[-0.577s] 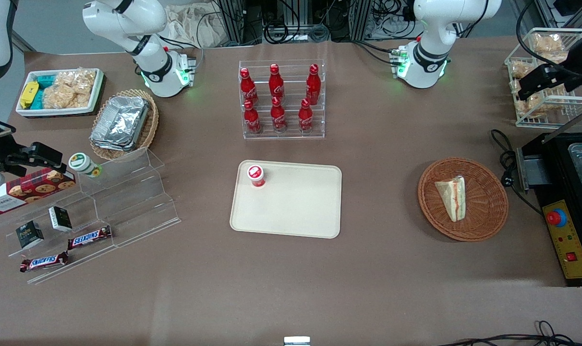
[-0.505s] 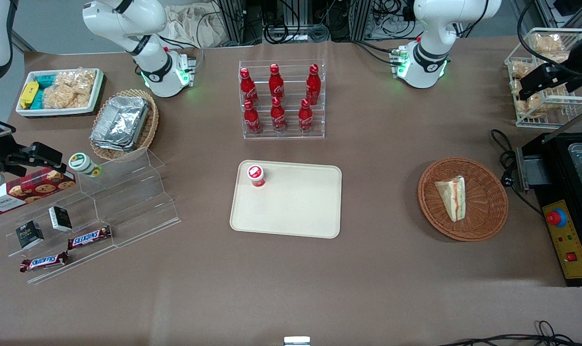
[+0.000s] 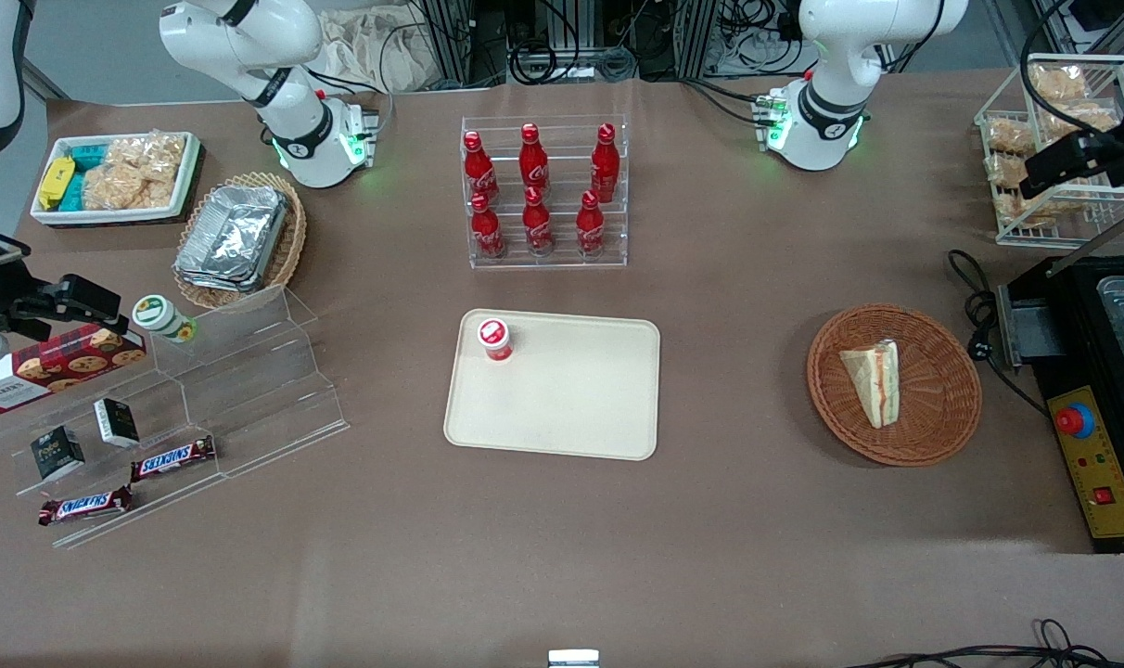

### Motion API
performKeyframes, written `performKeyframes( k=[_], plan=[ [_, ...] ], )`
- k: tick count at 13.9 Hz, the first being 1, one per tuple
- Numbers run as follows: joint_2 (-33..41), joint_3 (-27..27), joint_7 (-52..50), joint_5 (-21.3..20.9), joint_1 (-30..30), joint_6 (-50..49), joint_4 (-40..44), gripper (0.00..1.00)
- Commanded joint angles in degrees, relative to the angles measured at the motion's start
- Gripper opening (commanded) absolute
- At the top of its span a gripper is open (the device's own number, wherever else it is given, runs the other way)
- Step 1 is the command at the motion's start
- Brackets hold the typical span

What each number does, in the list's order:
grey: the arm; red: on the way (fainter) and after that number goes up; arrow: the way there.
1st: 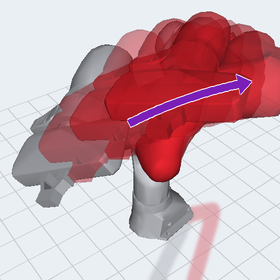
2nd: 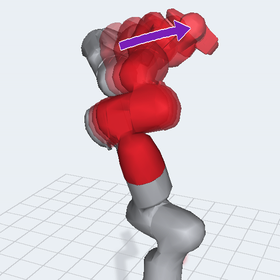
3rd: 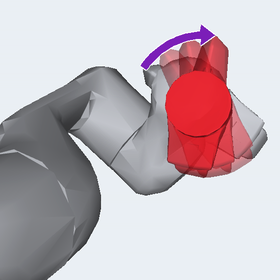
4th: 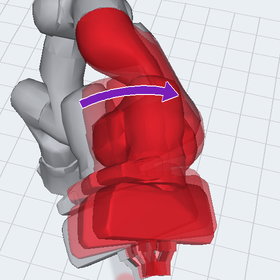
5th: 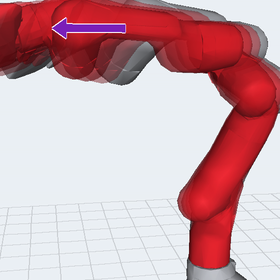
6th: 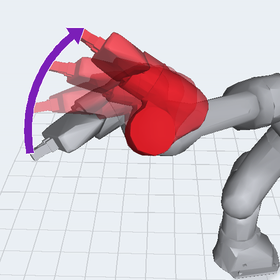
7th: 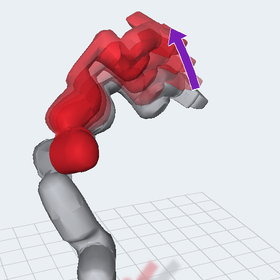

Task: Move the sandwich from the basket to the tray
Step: 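Move the left gripper toward the sandwich in the wicker basket, then lower the open left gripper over the sandwich and close on it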

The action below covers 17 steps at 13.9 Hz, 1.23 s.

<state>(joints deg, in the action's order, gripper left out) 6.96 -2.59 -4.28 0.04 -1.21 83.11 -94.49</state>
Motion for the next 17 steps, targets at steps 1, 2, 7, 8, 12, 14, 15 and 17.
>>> performKeyframes(
  k=[1, 2, 7, 8, 12, 14, 15, 17],
  plan=[
    [-6.0, 0.1, -1.7, 1.0, -0.5, 6.1, -1.0, 1.00],
    [-7.0, 0.1, -4.3, 0.9, -0.5, 9.8, -3.1, 1.00],
    [-11.9, 0.5, -12.8, 0.3, 0.2, 26.4, -13.3, 1.00],
    [-13.5, 0.6, -14.0, 0.2, 0.2, 28.9, -14.7, 1.00],
    [-18.2, 0.7, -15.4, 0.1, 1.6, 37.6, -19.2, 1.00],
    [-20.7, 0.7, -15.6, 0.1, 2.4, 41.9, -20.6, 1.00],
    [-22.0, 0.7, -15.5, 0.1, 2.6, 42.9, -20.7, 1.00],
    [-24.5, 0.7, -15.5, 0.0, 3.2, 44.6, -20.9, 1.00]
  ],
)
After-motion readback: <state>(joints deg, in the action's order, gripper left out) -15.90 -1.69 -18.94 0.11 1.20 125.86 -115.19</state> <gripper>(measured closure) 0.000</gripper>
